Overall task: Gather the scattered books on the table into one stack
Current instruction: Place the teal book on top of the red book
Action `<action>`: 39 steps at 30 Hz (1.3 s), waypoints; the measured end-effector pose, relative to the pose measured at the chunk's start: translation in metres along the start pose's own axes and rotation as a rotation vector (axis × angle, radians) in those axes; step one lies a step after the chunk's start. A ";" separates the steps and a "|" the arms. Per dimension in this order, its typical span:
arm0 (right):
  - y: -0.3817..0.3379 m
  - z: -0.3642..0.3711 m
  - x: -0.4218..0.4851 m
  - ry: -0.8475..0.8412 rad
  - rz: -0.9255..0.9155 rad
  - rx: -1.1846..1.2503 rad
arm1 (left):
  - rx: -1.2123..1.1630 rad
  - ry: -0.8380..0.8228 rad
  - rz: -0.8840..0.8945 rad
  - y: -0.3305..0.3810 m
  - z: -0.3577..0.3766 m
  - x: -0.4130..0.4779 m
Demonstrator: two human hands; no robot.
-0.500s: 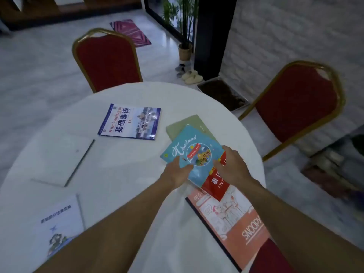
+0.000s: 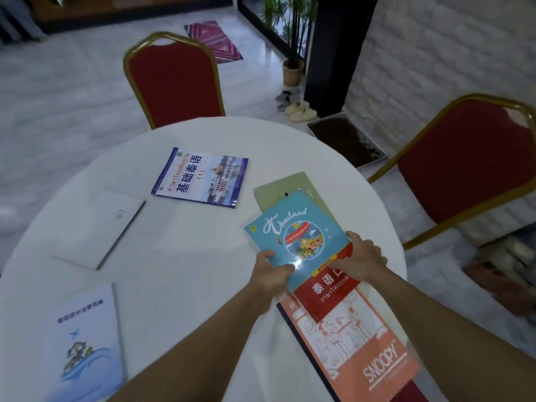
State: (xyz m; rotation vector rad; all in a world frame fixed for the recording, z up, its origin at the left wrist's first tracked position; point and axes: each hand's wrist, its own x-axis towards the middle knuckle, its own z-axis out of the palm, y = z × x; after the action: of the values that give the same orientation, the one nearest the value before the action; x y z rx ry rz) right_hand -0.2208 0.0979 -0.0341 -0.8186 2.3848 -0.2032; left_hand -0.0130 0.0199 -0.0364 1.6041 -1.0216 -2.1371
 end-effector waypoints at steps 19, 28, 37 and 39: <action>-0.055 0.110 -0.118 -0.443 -0.162 0.351 | 0.716 0.120 0.452 -0.017 -0.156 -0.061; -0.072 0.148 -0.155 -0.472 -0.276 0.069 | 1.051 0.089 0.263 -0.033 -0.214 -0.072; -0.094 0.158 -0.170 -0.380 -0.296 -0.123 | 1.337 0.057 0.220 -0.038 -0.231 -0.064; -0.096 0.162 -0.173 -0.346 -0.311 -0.155 | 1.349 0.057 0.221 -0.039 -0.232 -0.063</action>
State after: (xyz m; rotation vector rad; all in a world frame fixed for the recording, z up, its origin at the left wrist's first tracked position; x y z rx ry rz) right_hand 0.0321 0.1335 -0.0485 -1.1927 1.9605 0.0029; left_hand 0.2292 0.0005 -0.0480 1.7479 -2.7490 -1.1308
